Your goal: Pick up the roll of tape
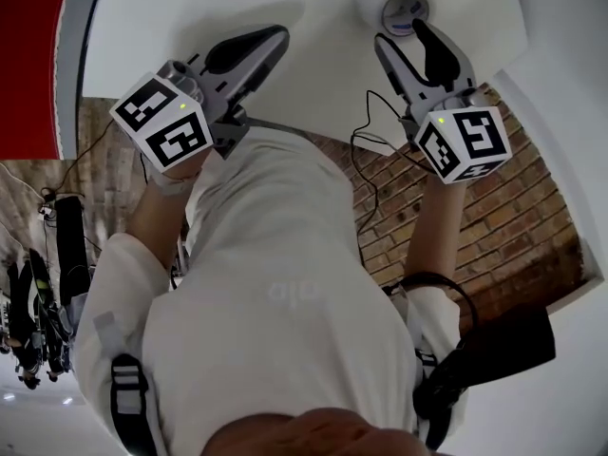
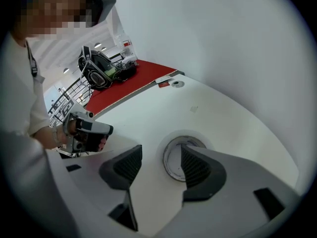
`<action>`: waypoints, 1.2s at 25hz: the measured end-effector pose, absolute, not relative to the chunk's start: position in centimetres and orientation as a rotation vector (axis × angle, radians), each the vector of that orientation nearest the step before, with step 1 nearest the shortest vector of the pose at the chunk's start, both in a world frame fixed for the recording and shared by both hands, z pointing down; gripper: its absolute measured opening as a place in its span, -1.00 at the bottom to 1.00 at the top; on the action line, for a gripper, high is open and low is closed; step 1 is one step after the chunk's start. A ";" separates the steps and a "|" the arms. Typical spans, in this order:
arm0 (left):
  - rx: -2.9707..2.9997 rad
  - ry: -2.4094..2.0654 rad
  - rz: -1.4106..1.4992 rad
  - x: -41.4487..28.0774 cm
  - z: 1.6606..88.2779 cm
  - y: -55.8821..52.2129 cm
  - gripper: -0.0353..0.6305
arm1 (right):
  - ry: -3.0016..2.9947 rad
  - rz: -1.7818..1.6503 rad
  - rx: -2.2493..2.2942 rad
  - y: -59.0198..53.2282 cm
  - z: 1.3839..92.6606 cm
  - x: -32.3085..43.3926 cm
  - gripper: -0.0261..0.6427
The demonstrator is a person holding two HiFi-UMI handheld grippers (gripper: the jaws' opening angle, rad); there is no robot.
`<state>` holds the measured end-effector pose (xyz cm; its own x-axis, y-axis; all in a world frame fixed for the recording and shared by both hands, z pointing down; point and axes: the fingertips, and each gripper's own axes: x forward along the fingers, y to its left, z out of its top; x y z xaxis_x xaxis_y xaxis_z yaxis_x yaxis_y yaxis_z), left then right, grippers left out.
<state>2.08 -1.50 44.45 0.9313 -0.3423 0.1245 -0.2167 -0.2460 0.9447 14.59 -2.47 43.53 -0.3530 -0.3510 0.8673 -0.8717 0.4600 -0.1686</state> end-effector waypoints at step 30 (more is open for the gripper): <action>1.677 -0.277 -0.290 2.8 47.8 -2.8 -0.88 | -1.552 0.712 0.666 -2.6 52.6 13.6 -0.23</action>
